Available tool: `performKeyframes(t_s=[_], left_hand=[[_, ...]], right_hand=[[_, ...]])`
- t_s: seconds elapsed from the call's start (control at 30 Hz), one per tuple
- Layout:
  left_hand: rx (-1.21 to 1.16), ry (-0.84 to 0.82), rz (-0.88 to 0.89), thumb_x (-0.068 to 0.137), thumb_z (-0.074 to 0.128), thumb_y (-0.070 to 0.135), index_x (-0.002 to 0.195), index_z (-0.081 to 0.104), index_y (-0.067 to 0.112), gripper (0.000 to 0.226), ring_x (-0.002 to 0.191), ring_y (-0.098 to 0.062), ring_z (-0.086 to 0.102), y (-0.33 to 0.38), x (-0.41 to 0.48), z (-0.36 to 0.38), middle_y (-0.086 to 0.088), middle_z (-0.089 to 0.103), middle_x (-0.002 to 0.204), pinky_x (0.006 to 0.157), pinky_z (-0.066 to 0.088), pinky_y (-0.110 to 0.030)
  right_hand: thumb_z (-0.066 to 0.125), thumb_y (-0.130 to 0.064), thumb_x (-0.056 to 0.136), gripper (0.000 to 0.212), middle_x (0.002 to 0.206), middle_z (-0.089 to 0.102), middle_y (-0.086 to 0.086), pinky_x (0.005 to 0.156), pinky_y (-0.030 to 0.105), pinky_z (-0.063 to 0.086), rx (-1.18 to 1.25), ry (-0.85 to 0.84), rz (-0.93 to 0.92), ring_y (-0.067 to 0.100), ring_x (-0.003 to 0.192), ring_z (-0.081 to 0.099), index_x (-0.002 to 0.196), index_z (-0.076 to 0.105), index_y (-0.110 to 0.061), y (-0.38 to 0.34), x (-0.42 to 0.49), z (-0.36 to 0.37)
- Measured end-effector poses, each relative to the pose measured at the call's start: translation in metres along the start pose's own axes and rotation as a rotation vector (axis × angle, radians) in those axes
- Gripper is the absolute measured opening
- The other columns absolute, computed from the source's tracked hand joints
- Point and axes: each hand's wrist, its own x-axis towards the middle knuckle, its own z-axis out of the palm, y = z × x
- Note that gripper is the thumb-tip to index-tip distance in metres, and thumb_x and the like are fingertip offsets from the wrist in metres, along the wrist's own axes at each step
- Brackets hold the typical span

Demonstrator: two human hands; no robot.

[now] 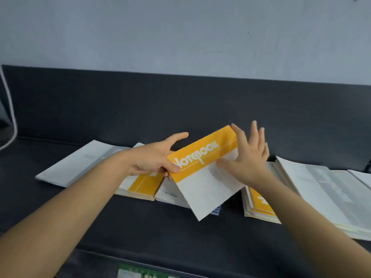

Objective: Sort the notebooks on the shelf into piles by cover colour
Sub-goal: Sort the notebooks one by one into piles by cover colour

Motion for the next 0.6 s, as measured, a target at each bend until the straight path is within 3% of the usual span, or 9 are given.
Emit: performKeyframes(t_s=[0.07, 0.1, 0.17, 0.2, 0.27, 0.33, 0.43, 0.6], left_hand=[[0.067, -0.023, 0.027, 0.089, 0.062, -0.003, 0.14, 0.043, 0.031, 0.064, 0.09, -0.019, 0.062, -0.003, -0.011, -0.026, -0.011, 0.066, 0.109, 0.064, 0.05, -0.024], [0.082, -0.014, 0.051, 0.089, 0.063, -0.003, 0.134, 0.051, 0.025, 0.054, 0.088, -0.018, 0.061, -0.004, -0.015, -0.038, -0.01, 0.065, 0.106, 0.062, 0.049, -0.023], [0.056, 0.065, 0.092, 0.088, 0.063, -0.002, 0.123, 0.062, 0.016, 0.04, 0.084, -0.016, 0.06, -0.008, -0.022, -0.06, -0.009, 0.067, 0.098, 0.06, 0.048, -0.02], [0.026, 0.124, 0.112, 0.087, 0.064, -0.001, 0.119, 0.064, 0.013, 0.035, 0.085, -0.019, 0.062, -0.012, -0.024, -0.071, -0.011, 0.068, 0.098, 0.064, 0.05, -0.022], [-0.065, 0.254, 0.153, 0.087, 0.067, 0.004, 0.113, 0.068, 0.01, 0.027, 0.094, -0.029, 0.066, -0.021, -0.027, -0.091, -0.018, 0.071, 0.106, 0.084, 0.052, -0.037], [-0.165, 0.334, 0.169, 0.087, 0.068, 0.013, 0.11, 0.07, 0.009, 0.024, 0.098, -0.029, 0.067, -0.033, -0.029, -0.112, -0.015, 0.072, 0.108, 0.093, 0.05, -0.042], [-0.228, 0.306, 0.158, 0.086, 0.068, 0.013, 0.112, 0.069, 0.009, 0.026, 0.091, -0.02, 0.068, -0.051, -0.035, -0.139, -0.01, 0.073, 0.106, 0.076, 0.055, -0.028], [-0.393, 0.296, 0.049, 0.083, 0.071, 0.002, 0.118, 0.063, 0.009, 0.037, 0.076, -0.018, 0.071, -0.073, -0.032, -0.153, -0.011, 0.074, 0.102, 0.066, 0.058, -0.025]], right_hand=[[0.052, -0.051, 0.079, 0.073, 0.16, -0.002, -0.002, 0.109, 0.05, -0.022, -0.166, -0.039, -0.236, 0.02, 0.145, -0.021, 0.145, 0.023, -0.042, -0.028, 0.01, 0.007], [0.049, -0.049, 0.081, 0.062, 0.158, 0.014, -0.005, 0.107, 0.05, -0.025, -0.218, -0.088, -0.302, 0.019, 0.147, -0.012, 0.141, 0.033, -0.041, -0.042, 0.016, 0.01], [0.052, -0.037, 0.089, 0.035, 0.132, 0.051, -0.008, 0.109, 0.049, -0.022, -0.214, -0.187, -0.315, 0.018, 0.141, 0.025, 0.124, 0.05, -0.033, -0.074, 0.025, 0.017], [0.054, -0.031, 0.091, 0.022, 0.113, 0.059, -0.009, 0.114, 0.048, -0.012, -0.157, -0.226, -0.292, 0.017, 0.126, 0.044, 0.113, 0.053, -0.029, -0.088, 0.029, 0.021], [0.06, -0.025, 0.09, 0.01, 0.094, 0.062, -0.008, 0.11, 0.04, 0.028, 0.037, -0.314, -0.206, 0.015, 0.098, 0.058, 0.097, 0.055, -0.024, -0.111, 0.035, 0.027], [0.067, -0.021, 0.087, 0.012, 0.094, 0.068, -0.002, 0.087, 0.033, 0.052, 0.248, -0.393, -0.087, 0.017, 0.089, 0.065, 0.096, 0.06, -0.015, -0.125, 0.04, 0.031], [0.069, -0.018, 0.086, 0.014, 0.095, 0.073, 0.007, 0.082, 0.038, 0.057, 0.475, -0.333, 0.13, 0.022, 0.085, 0.07, 0.096, 0.063, -0.011, -0.135, 0.043, 0.042], [0.06, -0.014, 0.092, 0.022, 0.103, 0.071, 0.01, 0.078, 0.041, 0.056, 0.782, -0.195, 0.561, 0.024, 0.088, 0.07, 0.113, 0.059, -0.008, -0.14, 0.034, 0.089]])
